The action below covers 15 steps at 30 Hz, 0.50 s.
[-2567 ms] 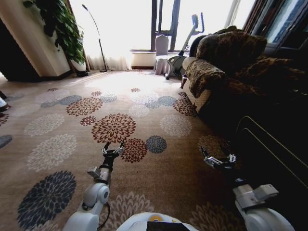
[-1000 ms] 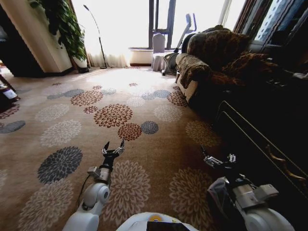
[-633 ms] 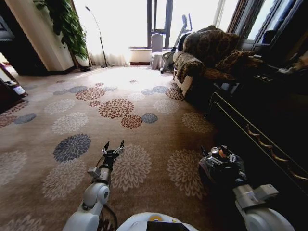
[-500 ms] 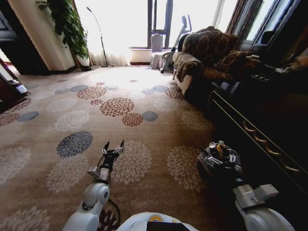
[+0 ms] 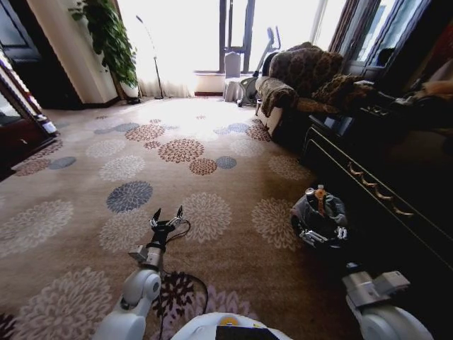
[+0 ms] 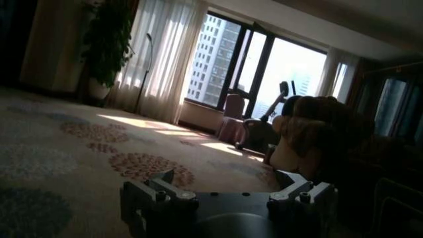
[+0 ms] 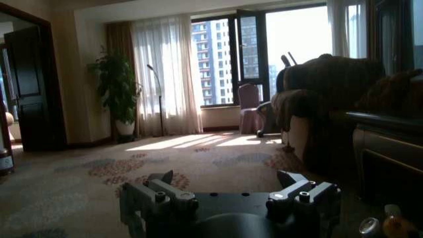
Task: Pick up the trash from the ground and place it into the trash bin.
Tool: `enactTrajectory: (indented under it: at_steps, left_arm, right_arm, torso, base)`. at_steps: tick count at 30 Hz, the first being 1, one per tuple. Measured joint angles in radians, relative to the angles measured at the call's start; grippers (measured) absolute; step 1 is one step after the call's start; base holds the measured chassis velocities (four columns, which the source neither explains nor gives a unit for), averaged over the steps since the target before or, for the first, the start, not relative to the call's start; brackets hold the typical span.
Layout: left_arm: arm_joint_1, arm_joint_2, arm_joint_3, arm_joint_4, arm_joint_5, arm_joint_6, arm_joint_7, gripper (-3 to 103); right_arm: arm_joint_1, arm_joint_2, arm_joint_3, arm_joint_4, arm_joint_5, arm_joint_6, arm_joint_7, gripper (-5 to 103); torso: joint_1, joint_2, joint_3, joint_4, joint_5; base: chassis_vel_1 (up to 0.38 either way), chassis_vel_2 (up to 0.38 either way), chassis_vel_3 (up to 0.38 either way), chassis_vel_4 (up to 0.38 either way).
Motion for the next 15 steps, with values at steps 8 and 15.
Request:
enactTrajectory:
  at_steps: [8,15]
  left_arm:
    - [0.0,0.0,0.0,0.0,0.0,0.0,0.0,100]
    - [0.0,0.0,0.0,0.0,0.0,0.0,0.0,100]
  right_arm:
    - [0.0,0.0,0.0,0.0,0.0,0.0,0.0,100]
    - [0.0,0.0,0.0,0.0,0.0,0.0,0.0,100]
  torso:
    - [0.0,0.0,0.0,-0.0006,0.0012]
    - [0.0,0.0,0.0,-0.0005,0.0009]
  base:
    - [-0.011,0.026,0.0,-0.035]
    - [0.007,-0.021,-0.006,0.025]
